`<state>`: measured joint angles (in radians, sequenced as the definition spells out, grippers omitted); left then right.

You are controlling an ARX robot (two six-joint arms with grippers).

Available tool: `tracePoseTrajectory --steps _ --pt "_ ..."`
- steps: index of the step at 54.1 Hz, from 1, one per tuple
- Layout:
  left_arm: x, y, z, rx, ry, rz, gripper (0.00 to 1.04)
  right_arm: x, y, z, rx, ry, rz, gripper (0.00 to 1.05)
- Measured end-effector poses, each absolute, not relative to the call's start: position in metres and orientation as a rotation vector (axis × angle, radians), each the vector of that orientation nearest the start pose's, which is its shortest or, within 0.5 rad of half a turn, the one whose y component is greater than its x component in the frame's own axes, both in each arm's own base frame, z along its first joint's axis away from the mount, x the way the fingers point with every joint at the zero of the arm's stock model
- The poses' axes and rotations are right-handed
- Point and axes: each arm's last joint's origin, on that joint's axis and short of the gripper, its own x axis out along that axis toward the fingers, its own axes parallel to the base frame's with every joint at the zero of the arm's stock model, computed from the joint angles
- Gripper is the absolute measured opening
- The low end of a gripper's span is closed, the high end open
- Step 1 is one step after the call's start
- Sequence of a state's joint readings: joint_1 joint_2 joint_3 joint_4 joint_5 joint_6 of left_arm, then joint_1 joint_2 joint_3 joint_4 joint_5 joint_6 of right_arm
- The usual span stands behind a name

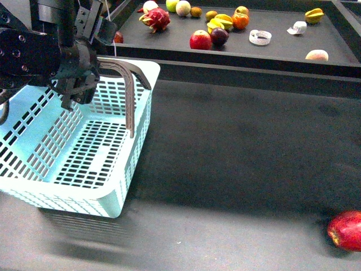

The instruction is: Pick mango with right arm and hold basket with left

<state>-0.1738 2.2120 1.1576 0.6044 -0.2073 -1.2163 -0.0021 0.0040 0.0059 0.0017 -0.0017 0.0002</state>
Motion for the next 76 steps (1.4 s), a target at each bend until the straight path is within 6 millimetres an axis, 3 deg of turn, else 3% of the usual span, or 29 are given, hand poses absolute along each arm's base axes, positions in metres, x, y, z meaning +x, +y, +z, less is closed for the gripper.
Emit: tracePoseTrajectory --steps 17,20,27,43,63,76 --pt "0.433 -0.059 0.089 -1.169 0.352 0.315 0.1 0.098 0.0 0.165 0.0 -0.004 0.0 0.96" --pt "0.433 -0.059 0.088 -1.134 0.364 0.302 0.05 0.098 0.0 0.165 0.0 -0.004 0.0 0.96" --pt "0.427 -0.057 0.092 -1.101 0.363 0.299 0.05 0.098 0.0 0.165 0.0 -0.004 0.0 0.96" --pt "0.387 -0.066 0.113 -0.941 0.403 0.168 0.05 0.098 0.0 0.165 0.0 -0.004 0.0 0.96" --pt "0.314 -0.117 0.163 -0.542 0.363 -0.144 0.05 0.098 0.0 0.165 0.0 -0.004 0.0 0.96" --pt "0.28 -0.148 0.167 -0.405 0.336 -0.328 0.05 0.098 0.0 0.165 0.0 -0.004 0.0 0.96"
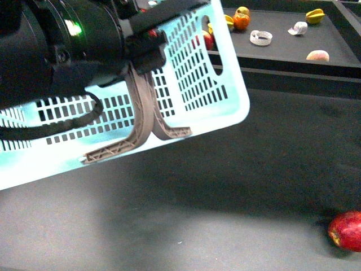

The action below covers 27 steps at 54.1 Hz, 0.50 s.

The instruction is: Pick mango with right arm and hold basket with left

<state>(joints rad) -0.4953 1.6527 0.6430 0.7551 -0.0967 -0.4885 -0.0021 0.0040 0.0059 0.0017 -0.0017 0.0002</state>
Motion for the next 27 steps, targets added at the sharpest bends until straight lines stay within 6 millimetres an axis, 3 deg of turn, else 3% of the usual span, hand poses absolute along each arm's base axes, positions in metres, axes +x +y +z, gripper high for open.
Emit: tracePoseTrajectory --steps 11,27 --pt "0.262 -0.166 0.156 -0.385 0.32 -0.473 0.05 0.098 0.0 0.165 0.0 -0.004 0.0 0.96" --pt "0.252 -0.185 0.14 -0.287 0.356 -0.55 0.05 0.098 0.0 0.165 0.0 -0.004 0.0 0.96"
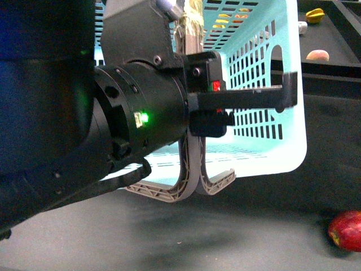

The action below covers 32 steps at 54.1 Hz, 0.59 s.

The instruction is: Pick mango with right arm and hold basket with left

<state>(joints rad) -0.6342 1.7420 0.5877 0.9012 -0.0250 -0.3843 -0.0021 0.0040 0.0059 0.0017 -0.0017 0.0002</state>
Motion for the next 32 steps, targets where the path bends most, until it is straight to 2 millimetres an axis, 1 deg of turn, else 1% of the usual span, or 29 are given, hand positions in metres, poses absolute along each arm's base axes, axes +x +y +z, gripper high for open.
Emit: tracePoseTrajectory --steps 6,21,32 --pt "0.2515 -0.1865 0.1338 -0.247 0.371 -0.56 0.05 0.0976 -0.0002 0.1654 0.0 -0.004 0.0 0.96" --pt "0.2515 -0.1889 0.136 -0.245 0.356 -0.594 0.05 0.0976 -0.0002 0.1654 0.0 -0.004 0.0 0.96" --pt "0.2528 -0.1876 0.1371 -0.284 0.353 -0.58 0.05 0.0976 -0.0002 0.1654 0.0 -0.004 0.0 0.96"
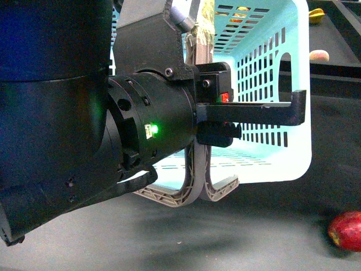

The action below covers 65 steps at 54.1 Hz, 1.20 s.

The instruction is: Pick mango with right arm and hold basket with left

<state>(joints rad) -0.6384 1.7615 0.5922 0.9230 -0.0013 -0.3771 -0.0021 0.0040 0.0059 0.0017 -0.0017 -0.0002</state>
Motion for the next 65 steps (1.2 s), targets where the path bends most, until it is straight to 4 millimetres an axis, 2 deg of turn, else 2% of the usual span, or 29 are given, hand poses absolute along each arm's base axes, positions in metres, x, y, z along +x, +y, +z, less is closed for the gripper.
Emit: tracePoseTrajectory --steps 35,39,44,52,65 --pt "0.255 -0.185 0.137 -0.307 0.356 -0.556 0.05 0.098 0.0 0.165 0.0 -0.001 0.0 0.96" --pt "0.254 -0.185 0.137 -0.308 0.357 -0.558 0.05 0.099 -0.001 0.165 0.036 0.146 -0.122 0.96" --pt "0.254 -0.185 0.137 -0.309 0.358 -0.556 0.05 0.113 -0.009 0.153 0.068 0.322 -0.267 0.96" --pt "0.254 -0.185 0.137 -0.311 0.358 -0.554 0.05 0.141 -0.031 0.137 0.124 0.366 -0.338 0.96" --pt "0.254 -0.185 0.137 -0.311 0.358 -0.554 0.05 0.182 -0.066 0.095 0.167 0.454 -0.403 0.96"
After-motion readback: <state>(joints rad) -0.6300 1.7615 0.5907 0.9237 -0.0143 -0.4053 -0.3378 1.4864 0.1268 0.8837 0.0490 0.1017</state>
